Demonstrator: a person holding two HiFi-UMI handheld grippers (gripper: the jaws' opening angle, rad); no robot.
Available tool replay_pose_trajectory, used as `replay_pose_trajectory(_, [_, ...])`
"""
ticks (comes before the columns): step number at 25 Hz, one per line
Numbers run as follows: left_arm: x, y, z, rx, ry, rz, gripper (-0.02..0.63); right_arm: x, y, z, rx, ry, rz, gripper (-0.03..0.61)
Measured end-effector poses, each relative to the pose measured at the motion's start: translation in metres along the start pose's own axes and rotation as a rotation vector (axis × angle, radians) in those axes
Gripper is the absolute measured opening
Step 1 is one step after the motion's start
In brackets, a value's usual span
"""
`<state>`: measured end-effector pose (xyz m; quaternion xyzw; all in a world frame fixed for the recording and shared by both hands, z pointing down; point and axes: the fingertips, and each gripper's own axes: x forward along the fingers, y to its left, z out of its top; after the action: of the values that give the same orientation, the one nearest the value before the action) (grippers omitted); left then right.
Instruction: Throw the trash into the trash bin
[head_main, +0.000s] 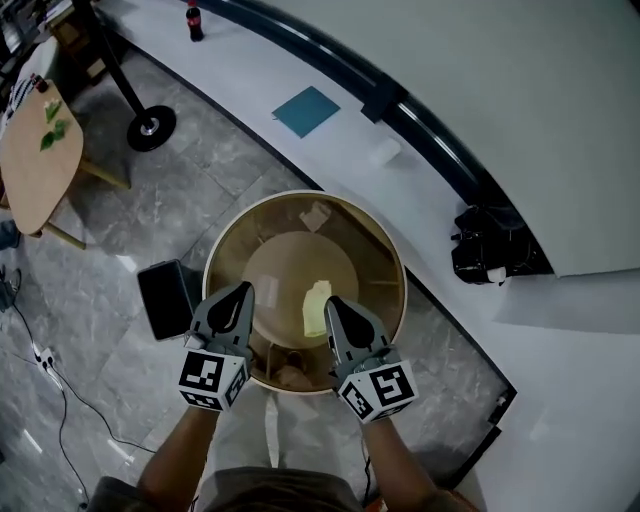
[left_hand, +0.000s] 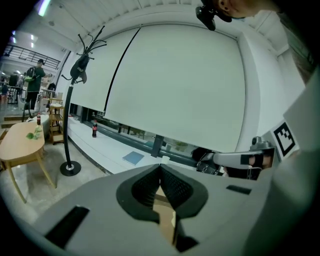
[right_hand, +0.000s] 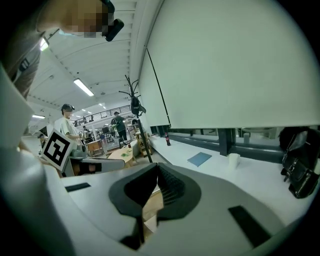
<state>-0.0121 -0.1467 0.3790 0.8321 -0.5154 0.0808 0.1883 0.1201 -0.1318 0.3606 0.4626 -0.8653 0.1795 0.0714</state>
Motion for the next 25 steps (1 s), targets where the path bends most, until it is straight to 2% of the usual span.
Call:
replay_pose_trajectory(8, [0.030, 0.008, -0.074, -0.024, 0.028, 0.023, 0.018, 0.009, -0.015, -0.058, 0.036, 0.015, -0.012, 0.020])
replay_pose_trajectory(16, [0.043, -0.002, -0.103, -0.008, 0.076, 0.021, 0.031, -0.010, -0.024, -0.086, 0.047, 0.068, -0.019, 0.018])
replay_pose_trajectory(20, [0.045, -0.001, -0.107, -0.017, 0.100, 0.029, 0.166, -0.010, -0.024, -0.088, 0.048, 0.071, -0.018, 0.018])
replay_pose_trajectory(22, [0.044, 0.003, -0.108, -0.014, 0.101, 0.050, 0.279, -0.008, -0.023, -0.087, 0.051, 0.066, -0.016, 0.020])
replay_pose_trajectory(23, [0.044, 0.005, -0.109, -0.014, 0.103, 0.060, 0.315, -0.007, -0.022, -0.086, 0.052, 0.063, -0.015, 0.020])
replay_pose_trajectory(25, [0.043, 0.007, -0.111, -0.017, 0.111, 0.068, 0.345, -0.005, -0.020, -0.086, 0.055, 0.057, -0.015, 0.019])
